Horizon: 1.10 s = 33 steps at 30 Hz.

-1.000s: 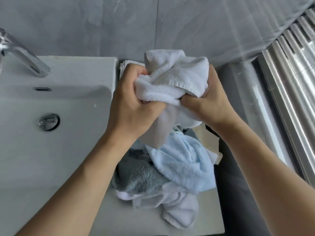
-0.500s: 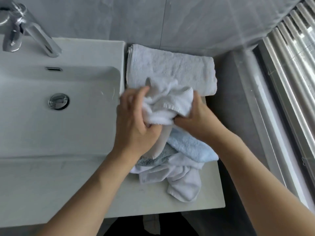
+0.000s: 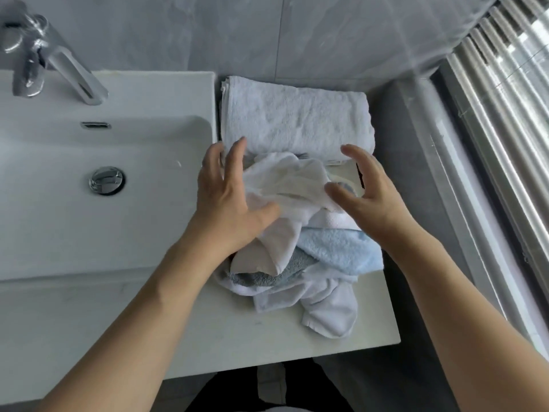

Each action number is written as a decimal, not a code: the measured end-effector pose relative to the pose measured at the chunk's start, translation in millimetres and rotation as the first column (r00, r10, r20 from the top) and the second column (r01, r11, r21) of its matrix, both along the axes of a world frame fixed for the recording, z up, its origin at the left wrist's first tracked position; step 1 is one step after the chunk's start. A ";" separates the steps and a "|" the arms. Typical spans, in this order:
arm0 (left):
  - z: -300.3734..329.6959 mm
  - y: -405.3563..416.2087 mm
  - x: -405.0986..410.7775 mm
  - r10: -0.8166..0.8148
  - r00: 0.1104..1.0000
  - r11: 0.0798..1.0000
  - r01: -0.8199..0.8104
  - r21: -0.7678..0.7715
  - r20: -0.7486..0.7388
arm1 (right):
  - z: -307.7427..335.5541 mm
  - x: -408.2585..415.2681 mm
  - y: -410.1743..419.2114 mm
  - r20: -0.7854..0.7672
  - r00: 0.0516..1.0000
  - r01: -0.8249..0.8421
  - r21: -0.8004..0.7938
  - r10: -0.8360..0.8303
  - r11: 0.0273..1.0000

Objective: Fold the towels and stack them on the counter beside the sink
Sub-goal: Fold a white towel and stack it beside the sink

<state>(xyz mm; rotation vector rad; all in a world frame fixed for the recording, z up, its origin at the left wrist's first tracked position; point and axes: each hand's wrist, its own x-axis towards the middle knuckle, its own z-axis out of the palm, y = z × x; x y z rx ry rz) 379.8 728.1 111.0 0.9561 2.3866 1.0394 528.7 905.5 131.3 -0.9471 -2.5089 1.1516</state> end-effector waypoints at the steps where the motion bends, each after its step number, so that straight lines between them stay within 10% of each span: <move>1: 9.0 2.1 -0.8 0.000 0.999 1.000 0.000 0.013 -0.039 | 3.3 -1.7 -1.5 -0.020 1.000 0.003 0.046 -0.003 0.999; 17: 4.0 19.8 -13.1 -0.183 0.965 0.982 0.172 -0.073 -0.186 | -5.5 -23.2 1.3 -0.017 0.997 -0.078 0.062 0.080 0.995; 21: -38.9 29.4 -12.2 -0.306 0.949 0.869 0.247 -0.429 -0.074 | -32.1 -30.4 0.8 0.100 0.992 -0.036 -0.334 0.074 0.942; 23: -60.7 26.9 -6.8 -0.345 0.938 0.806 0.303 -0.509 0.011 | -50.8 -32.2 -4.7 0.214 0.972 -0.035 -0.290 0.100 0.957; 29: -55.2 23.2 -11.1 -0.178 0.981 0.978 0.168 -0.125 -0.073 | -52.4 -48.8 -6.8 0.141 0.984 0.132 -0.155 -0.110 0.979; 33: -22.0 18.1 -14.6 -0.039 0.993 0.989 0.054 0.137 -0.112 | -17.1 -64.5 -14.0 -0.181 0.966 0.099 -0.406 -0.186 0.908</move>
